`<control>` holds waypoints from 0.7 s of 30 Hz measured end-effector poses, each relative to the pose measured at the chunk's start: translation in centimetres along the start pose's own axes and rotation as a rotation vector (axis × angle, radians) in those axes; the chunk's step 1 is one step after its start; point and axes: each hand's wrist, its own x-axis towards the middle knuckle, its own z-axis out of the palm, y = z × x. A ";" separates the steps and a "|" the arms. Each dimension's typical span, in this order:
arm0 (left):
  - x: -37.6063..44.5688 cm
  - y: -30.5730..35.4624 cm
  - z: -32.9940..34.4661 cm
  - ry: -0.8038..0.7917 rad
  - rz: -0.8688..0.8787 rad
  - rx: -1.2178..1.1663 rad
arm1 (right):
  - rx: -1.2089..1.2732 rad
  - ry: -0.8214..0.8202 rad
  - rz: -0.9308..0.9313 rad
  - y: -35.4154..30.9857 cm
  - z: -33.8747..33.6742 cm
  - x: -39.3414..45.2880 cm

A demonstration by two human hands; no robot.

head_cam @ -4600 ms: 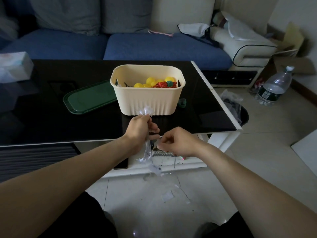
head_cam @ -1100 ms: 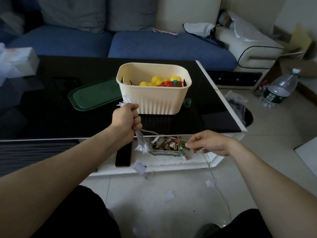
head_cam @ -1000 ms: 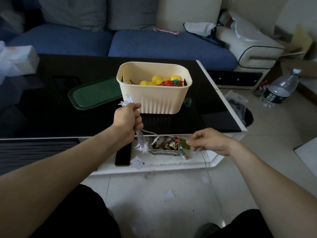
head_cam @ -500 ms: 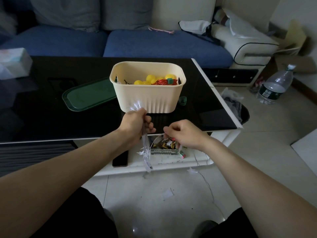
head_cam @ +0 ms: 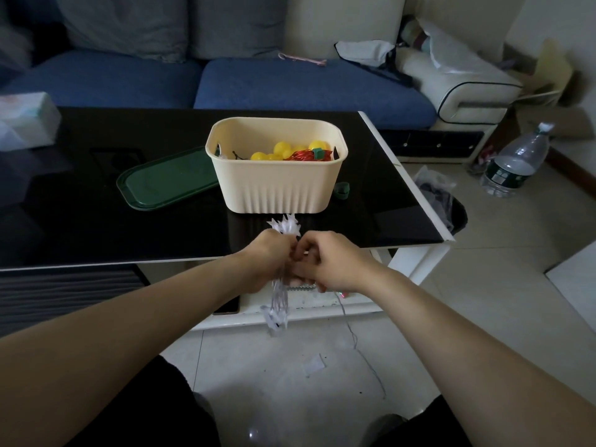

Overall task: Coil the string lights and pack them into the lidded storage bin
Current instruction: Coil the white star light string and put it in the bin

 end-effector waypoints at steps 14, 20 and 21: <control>-0.4 -0.2 -0.8 -0.006 -0.082 0.315 | 0.081 0.069 0.054 1.8 -0.6 0.5; -0.5 0.9 -1.0 0.061 0.056 -0.081 | 0.066 -0.199 0.319 3.0 -0.8 -0.1; -0.5 1.0 -1.0 0.061 0.073 -0.124 | 0.127 -0.242 0.340 2.9 -0.9 -0.2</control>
